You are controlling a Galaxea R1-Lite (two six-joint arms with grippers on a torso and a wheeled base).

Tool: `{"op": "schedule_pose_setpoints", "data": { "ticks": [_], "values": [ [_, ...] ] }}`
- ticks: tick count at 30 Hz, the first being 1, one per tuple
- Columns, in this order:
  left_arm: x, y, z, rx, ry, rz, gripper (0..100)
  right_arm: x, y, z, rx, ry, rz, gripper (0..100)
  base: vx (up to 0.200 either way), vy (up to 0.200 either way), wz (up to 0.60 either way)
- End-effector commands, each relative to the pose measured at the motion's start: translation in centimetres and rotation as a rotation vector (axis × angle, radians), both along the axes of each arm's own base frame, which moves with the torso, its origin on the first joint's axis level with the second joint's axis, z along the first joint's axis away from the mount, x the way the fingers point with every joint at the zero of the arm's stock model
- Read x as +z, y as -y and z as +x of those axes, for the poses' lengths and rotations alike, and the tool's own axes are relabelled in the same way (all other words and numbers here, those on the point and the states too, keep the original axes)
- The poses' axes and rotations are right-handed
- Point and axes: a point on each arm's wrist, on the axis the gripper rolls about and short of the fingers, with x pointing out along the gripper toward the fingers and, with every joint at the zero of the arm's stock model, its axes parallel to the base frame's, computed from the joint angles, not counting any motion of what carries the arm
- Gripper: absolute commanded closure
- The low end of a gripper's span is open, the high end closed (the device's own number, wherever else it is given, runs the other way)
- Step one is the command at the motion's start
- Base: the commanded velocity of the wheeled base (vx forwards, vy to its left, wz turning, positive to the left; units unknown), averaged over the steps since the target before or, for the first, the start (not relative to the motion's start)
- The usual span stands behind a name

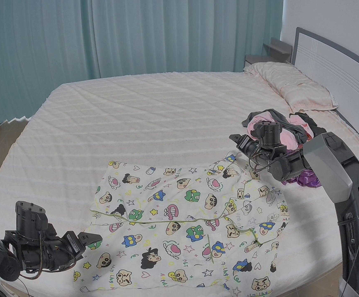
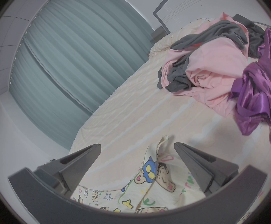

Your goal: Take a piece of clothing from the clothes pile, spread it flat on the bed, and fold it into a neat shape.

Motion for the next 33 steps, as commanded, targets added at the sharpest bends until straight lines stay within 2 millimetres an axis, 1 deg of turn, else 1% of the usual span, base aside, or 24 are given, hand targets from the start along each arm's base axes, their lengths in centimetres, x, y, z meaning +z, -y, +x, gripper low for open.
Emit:
{"op": "schedule_pose_setpoints", "data": {
  "ticks": [1, 3, 4, 11, 14, 15, 16, 18, 19, 20, 21, 23, 28, 30, 33],
  "values": [
    [0.0, 0.0, 0.0, 0.000, 0.001, 0.000, 0, -0.1, -0.2, 0.2, 0.020, -0.012, 0.003, 0, 0.000, 0.000, 0.00],
    [0.0, 0.0, 0.0, 0.000, -0.001, 0.000, 0, -0.3, -0.4, 0.2, 0.024, -0.020, 0.003, 0, 0.000, 0.000, 0.00],
    [0.0, 0.0, 0.0, 0.000, -0.002, 0.000, 0, -0.2, -1.0, 0.0, 0.039, -0.024, 0.005, 0, 0.000, 0.000, 0.00],
    [-0.1, 0.0, -0.1, 0.000, -0.004, 0.001, 0, -0.2, -2.6, -0.5, 0.093, -0.055, 0.008, 0, 0.000, 0.000, 0.00],
    [-0.1, 0.0, -0.1, 0.000, -0.004, 0.000, 0, 0.0, -4.1, -1.1, 0.125, -0.063, 0.005, 0, 0.000, 0.000, 0.00],
    [-0.1, 0.0, -0.1, 0.000, -0.004, 0.000, 0, 0.0, -4.1, -1.1, 0.125, -0.063, 0.005, 0, 0.000, 0.000, 0.00],
    [-0.1, 0.0, -0.1, -0.002, -0.007, 0.001, 0, 0.3, -5.2, -1.6, 0.144, -0.060, 0.005, 0, 0.000, 0.000, 0.00],
    [-0.1, 0.0, -0.1, -0.002, -0.007, 0.001, 0, 0.8, -6.5, -2.3, 0.172, -0.056, 0.006, 0, 0.000, 0.000, 0.00],
    [-0.1, 0.0, -0.1, -0.002, -0.007, 0.001, 0, 1.0, -7.0, -2.5, 0.181, -0.053, 0.006, 0, 0.000, 0.000, 0.00],
    [-0.1, 0.0, -0.1, -0.002, -0.007, 0.001, 0, 1.0, -7.0, -2.5, 0.181, -0.053, 0.006, 0, 0.000, 0.000, 0.00],
    [-0.1, 0.0, -0.1, -0.002, -0.007, 0.001, 0, 1.2, -8.2, -3.1, 0.207, -0.053, 0.005, 0, 0.000, 0.000, 0.00],
    [-0.1, 0.0, -0.2, -0.003, -0.009, 0.001, 0, 0.8, -9.2, -3.7, 0.227, -0.077, -0.005, 0, 0.000, 0.000, 0.00],
    [-0.1, 0.0, -0.2, -0.003, -0.009, 0.001, 0, -0.3, -10.7, -4.7, 0.253, -0.130, -0.026, 0, 0.000, 0.000, 0.00],
    [-0.2, 0.0, -0.2, -0.004, -0.011, 0.000, 0, -0.9, -11.0, -5.2, 0.263, -0.148, -0.036, 0, 0.000, 0.000, 0.00],
    [-0.2, 0.0, -0.2, -0.005, -0.012, -0.001, 0, -1.4, -11.3, -5.2, 0.268, -0.156, -0.041, 0, 0.000, 0.000, 0.00]
  ]
}}
